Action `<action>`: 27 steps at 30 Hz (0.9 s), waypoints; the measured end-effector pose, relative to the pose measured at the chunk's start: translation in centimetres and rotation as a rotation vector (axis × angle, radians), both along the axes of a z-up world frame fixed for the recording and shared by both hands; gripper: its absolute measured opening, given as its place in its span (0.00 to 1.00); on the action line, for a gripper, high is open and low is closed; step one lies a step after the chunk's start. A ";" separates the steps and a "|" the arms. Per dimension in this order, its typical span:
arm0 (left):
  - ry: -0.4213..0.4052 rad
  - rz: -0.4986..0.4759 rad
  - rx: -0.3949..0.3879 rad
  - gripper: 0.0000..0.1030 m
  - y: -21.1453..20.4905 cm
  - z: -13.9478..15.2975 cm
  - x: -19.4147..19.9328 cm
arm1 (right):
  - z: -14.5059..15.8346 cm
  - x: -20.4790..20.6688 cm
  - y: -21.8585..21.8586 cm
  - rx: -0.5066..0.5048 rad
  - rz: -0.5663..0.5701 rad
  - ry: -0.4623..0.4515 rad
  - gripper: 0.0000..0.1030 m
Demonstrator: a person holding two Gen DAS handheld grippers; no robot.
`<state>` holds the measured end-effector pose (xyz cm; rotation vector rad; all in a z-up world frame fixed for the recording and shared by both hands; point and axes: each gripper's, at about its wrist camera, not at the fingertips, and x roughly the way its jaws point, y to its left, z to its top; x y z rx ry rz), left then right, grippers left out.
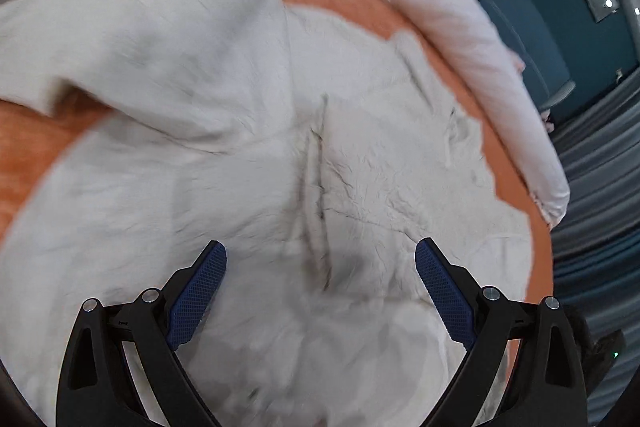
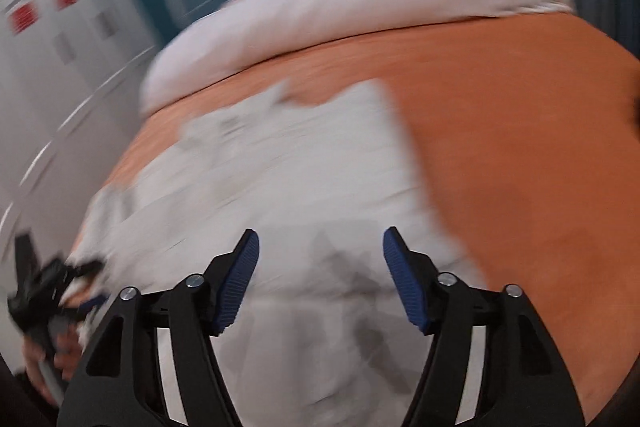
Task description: Fold large clothes
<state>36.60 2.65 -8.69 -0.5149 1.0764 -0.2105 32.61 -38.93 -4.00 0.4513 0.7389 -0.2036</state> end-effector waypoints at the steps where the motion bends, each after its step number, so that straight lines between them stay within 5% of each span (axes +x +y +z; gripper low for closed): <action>1: -0.009 0.004 0.043 0.77 -0.6 -0.2 0.6 | -0.3 0.5 -0.8 0.001 -0.022 0.002 0.65; 3: -0.056 -0.021 0.120 0.52 -1.9 0.2 1.7 | -1.7 2.8 -2.3 0.019 -0.054 0.050 0.65; 4: -0.068 -0.042 0.130 0.28 -2.4 0.6 2.3 | -2.7 4.2 -2.4 0.031 -0.052 0.083 0.60; 5: -0.078 -0.060 0.133 0.14 -2.8 1.0 2.9 | -3.6 5.5 -2.4 0.043 -0.037 0.116 0.35; 6: -0.104 -0.066 0.148 0.12 -3.2 1.9 3.5 | -4.2 7.0 -2.3 0.033 -0.026 0.165 0.18; 8: -0.176 -0.084 0.173 0.09 -3.7 3.8 4.3 | -3.1 6.5 -1.8 0.011 -0.034 0.116 0.08; 10: -0.267 -0.100 0.219 0.09 -4.6 5.9 4.7 | -0.3 4.4 -1.8 0.037 -0.041 -0.053 0.06; 12: -0.297 -0.105 0.272 0.11 -5.2 5.7 5.1 | -0.1 3.1 -2.3 0.016 -0.082 -0.119 0.07; 15: -0.182 -0.132 0.378 0.10 -6.3 0.5 6.0 | -6.8 5.1 -3.6 0.001 -0.104 0.171 0.11; 17: -0.123 -0.130 0.402 0.09 -6.3 -2.7 6.2 | -5.6 3.7 -3.9 0.020 -0.141 0.113 0.10; 22: -0.176 -0.099 0.443 0.09 -6.7 -3.2 5.5 | -0.1 1.0 -1.0 -0.077 -0.092 -0.070 0.12; 23: -0.186 -0.100 0.468 0.09 -7.1 -3.3 5.3 | -0.4 1.3 -0.1 -0.096 -0.044 -0.042 0.11; 25: -0.197 -0.100 0.504 0.09 -7.8 -3.4 5.2 | -4.7 3.7 1.6 -0.150 0.019 0.178 0.09; 27: -0.197 -0.099 0.497 0.09 -7.7 -3.4 5.2 | -6.2 3.4 1.6 -0.123 0.023 0.191 0.07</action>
